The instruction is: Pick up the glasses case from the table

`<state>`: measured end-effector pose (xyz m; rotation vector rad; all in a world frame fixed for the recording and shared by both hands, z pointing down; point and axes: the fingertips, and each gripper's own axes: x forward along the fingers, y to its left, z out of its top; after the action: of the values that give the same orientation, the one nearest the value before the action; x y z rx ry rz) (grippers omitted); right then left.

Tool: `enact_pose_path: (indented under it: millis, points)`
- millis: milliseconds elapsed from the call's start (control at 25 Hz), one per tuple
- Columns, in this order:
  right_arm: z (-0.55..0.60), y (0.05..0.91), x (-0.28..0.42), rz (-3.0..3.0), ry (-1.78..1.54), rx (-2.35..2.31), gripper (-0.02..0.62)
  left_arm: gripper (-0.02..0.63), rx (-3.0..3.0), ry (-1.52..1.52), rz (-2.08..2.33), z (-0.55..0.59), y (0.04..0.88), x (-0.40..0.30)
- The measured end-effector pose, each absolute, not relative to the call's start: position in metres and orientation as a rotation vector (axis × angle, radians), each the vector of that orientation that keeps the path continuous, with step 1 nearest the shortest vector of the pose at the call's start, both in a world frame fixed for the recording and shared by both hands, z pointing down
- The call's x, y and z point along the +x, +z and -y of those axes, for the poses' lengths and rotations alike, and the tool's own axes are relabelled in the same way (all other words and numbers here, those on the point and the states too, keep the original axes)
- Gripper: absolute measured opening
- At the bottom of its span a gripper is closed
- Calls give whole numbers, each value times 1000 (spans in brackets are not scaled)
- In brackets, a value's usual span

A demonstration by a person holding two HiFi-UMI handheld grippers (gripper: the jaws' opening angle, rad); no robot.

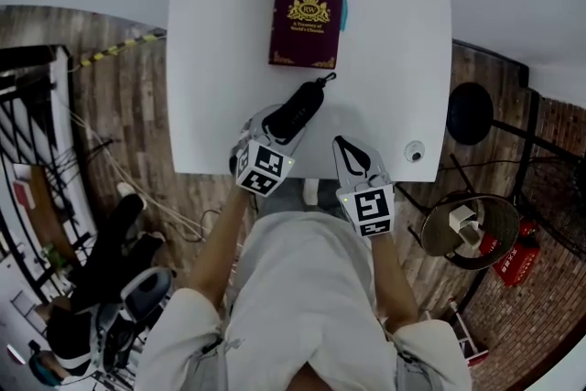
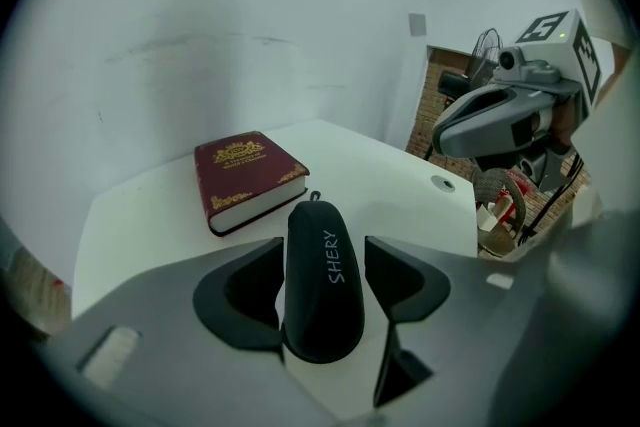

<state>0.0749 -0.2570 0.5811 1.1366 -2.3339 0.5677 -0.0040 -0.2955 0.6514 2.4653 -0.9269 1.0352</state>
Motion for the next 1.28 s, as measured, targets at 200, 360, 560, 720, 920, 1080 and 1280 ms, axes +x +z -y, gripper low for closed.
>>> enact_pose_path:
  millis: [200, 360, 560, 720, 920, 1080, 1280]
  points:
    - [255, 589, 82, 2310, 584, 1137, 3, 340, 2414, 1106, 856, 294, 675, 4]
    - [255, 592, 87, 2299, 596, 1144, 3, 366, 2373, 1192, 841, 293, 693, 5]
    - [254, 593, 91, 2293, 601, 1149, 3, 370, 2341, 1236, 863, 295, 703, 2]
    - [252, 595, 93, 2287, 604, 1151, 3, 367, 2328, 1250, 850, 295, 710, 2]
    - [250, 600, 93, 2281, 612, 1148, 3, 353, 2345, 1255, 836, 294, 713, 3]
    - [250, 599, 92, 2281, 604, 1152, 3, 344, 2350, 1230, 826, 294, 712, 6]
    - [247, 597, 92, 2278, 591, 1164, 3, 338, 2369, 1159, 829, 289, 705, 12]
